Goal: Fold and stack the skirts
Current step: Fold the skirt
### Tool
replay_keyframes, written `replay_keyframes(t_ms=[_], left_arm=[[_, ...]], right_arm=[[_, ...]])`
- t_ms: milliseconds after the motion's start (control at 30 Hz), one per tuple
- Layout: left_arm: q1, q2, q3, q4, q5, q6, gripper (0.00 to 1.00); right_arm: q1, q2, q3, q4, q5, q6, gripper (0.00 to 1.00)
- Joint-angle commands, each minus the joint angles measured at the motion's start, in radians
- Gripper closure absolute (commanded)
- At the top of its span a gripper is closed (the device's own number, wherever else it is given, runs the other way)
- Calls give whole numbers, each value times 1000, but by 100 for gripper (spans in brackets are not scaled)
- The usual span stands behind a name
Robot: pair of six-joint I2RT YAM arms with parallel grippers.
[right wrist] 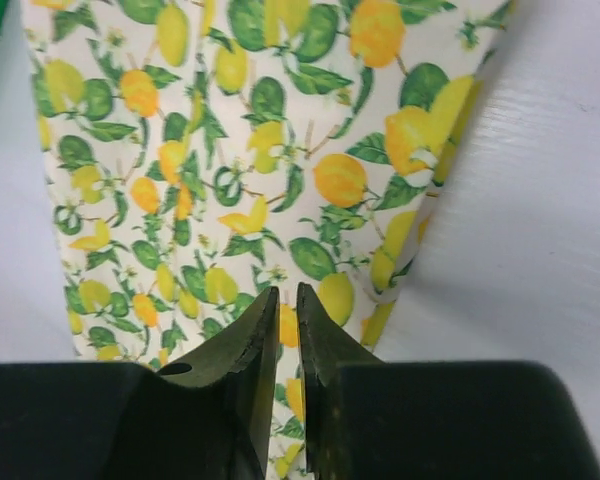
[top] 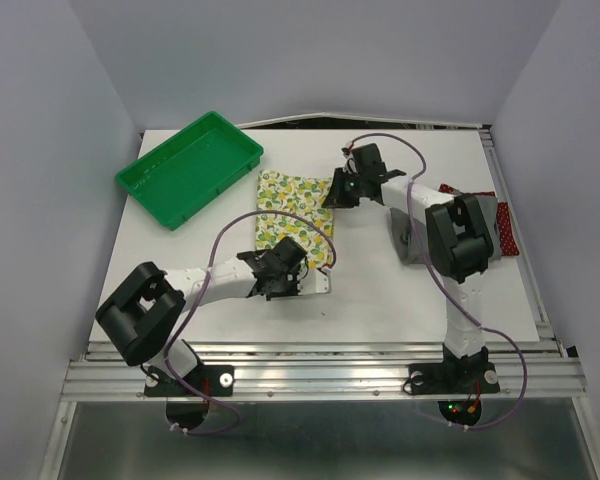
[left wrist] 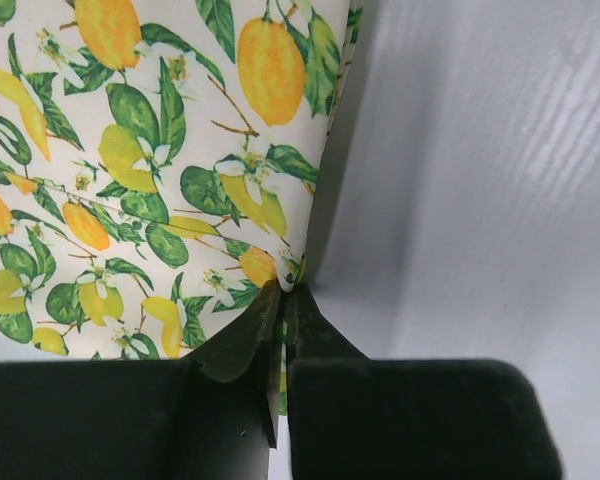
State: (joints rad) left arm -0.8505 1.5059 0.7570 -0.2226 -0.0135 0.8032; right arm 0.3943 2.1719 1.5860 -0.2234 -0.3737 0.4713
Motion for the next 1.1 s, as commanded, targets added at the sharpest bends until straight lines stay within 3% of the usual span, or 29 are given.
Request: replay_keyframes(t_ms=[0,133,467,633,1000,1067], left_arm=[[11,-3,65,-133,122,-6,100],[22,5,136,-225,162,-4,100],[45,48,196,-265,153,-2,100],[42,33,159,-163,139,-45,56],[-1,114,120,-126,179,-30,54],[-10,122,113,-124,185,-29,48]], right_arm=[[17,-124,12,-27,-79,-69,80],[66,-156,-6,-31,-132,-86,73],[166,-89,-159,1,-304,-49,77],[175,18,-179,-22,-301,-59,81],[175,72,-176,-34,-240,-60,83],[175,75,-170,-40,-237,-63,83]])
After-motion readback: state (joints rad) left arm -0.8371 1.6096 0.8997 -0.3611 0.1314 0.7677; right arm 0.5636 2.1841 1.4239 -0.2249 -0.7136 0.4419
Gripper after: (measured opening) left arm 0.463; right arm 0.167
